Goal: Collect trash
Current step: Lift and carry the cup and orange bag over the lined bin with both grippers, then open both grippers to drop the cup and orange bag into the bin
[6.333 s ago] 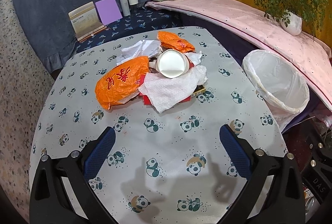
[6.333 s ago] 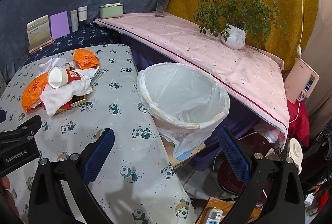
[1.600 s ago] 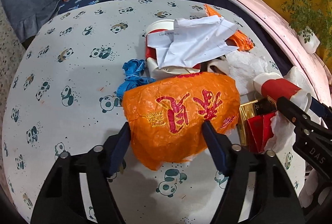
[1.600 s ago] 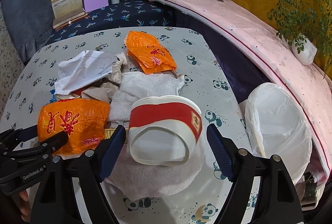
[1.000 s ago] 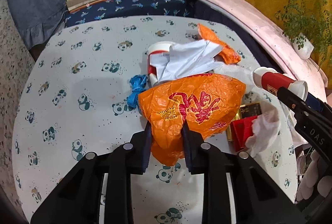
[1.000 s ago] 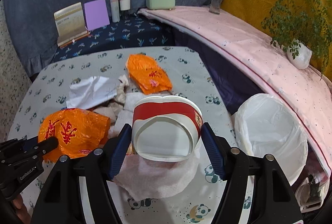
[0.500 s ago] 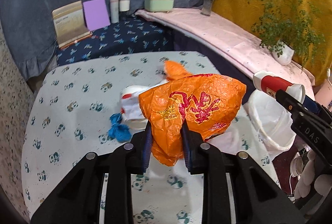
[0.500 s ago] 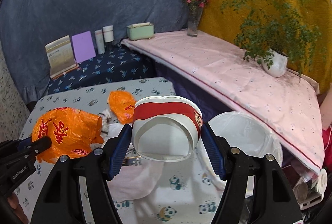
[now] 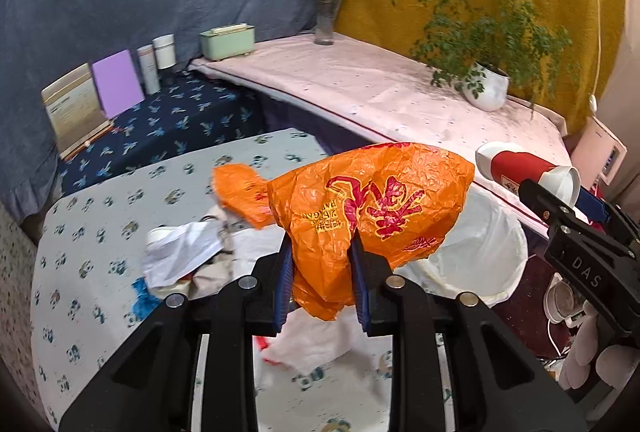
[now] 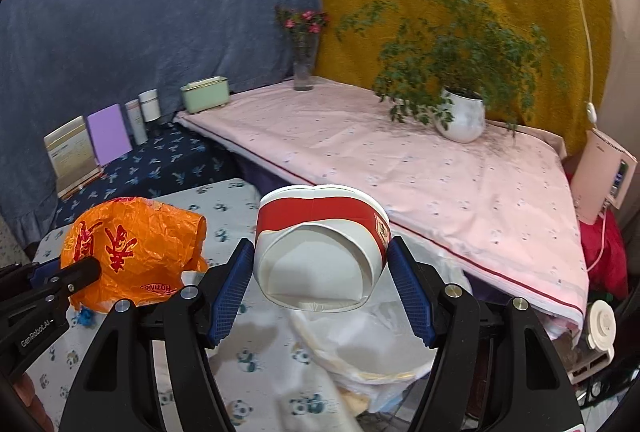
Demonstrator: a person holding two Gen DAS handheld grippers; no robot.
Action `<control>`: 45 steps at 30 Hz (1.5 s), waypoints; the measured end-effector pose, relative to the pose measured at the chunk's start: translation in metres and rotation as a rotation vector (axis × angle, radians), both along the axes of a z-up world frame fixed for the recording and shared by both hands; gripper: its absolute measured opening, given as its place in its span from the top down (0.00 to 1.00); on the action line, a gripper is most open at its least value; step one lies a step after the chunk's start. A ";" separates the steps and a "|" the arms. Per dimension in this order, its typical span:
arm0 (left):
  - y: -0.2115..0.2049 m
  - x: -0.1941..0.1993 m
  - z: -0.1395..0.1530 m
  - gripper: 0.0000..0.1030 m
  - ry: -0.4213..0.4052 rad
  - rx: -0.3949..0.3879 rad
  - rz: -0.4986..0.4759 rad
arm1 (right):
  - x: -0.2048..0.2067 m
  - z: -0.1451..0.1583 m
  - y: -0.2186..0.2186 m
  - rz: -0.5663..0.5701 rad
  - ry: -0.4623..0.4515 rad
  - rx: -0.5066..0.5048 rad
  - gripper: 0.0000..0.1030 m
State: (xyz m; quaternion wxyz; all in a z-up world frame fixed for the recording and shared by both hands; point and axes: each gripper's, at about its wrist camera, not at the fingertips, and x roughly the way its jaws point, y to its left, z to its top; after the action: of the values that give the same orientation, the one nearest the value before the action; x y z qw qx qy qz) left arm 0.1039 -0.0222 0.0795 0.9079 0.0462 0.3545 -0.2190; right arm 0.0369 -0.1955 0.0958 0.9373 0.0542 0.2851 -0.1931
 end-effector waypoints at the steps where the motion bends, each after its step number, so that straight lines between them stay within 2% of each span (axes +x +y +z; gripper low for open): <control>1: -0.006 0.000 0.001 0.76 -0.002 0.001 -0.010 | -0.002 -0.001 -0.007 -0.014 0.001 0.001 0.36; 10: -0.070 0.001 -0.006 0.76 0.005 0.008 -0.124 | -0.017 -0.013 -0.055 -0.123 0.021 0.022 0.36; 21: -0.133 0.012 -0.032 0.75 0.043 0.045 -0.219 | -0.022 -0.040 -0.092 -0.208 0.075 0.056 0.36; 27: -0.149 0.020 -0.040 0.61 0.033 0.046 -0.230 | -0.016 -0.050 -0.105 -0.229 0.095 0.069 0.36; 29: -0.150 0.023 -0.041 0.49 0.041 0.033 -0.235 | -0.012 -0.052 -0.107 -0.231 0.099 0.071 0.36; 33: -0.147 0.028 -0.041 0.33 0.035 0.016 -0.224 | -0.005 -0.056 -0.109 -0.228 0.104 0.074 0.36; 40: -0.132 0.036 -0.042 0.31 0.041 0.006 -0.183 | 0.013 -0.060 -0.106 -0.202 0.110 0.085 0.36; 45: -0.113 0.041 -0.044 0.20 0.046 0.002 -0.134 | 0.019 -0.058 -0.098 -0.184 0.109 0.080 0.36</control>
State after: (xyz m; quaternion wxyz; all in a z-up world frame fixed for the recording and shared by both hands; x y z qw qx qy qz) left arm 0.1451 -0.1349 0.0352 0.8827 0.0658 0.3717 -0.2800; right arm 0.0559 -0.2937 0.0380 0.8959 0.1069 0.3367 -0.2693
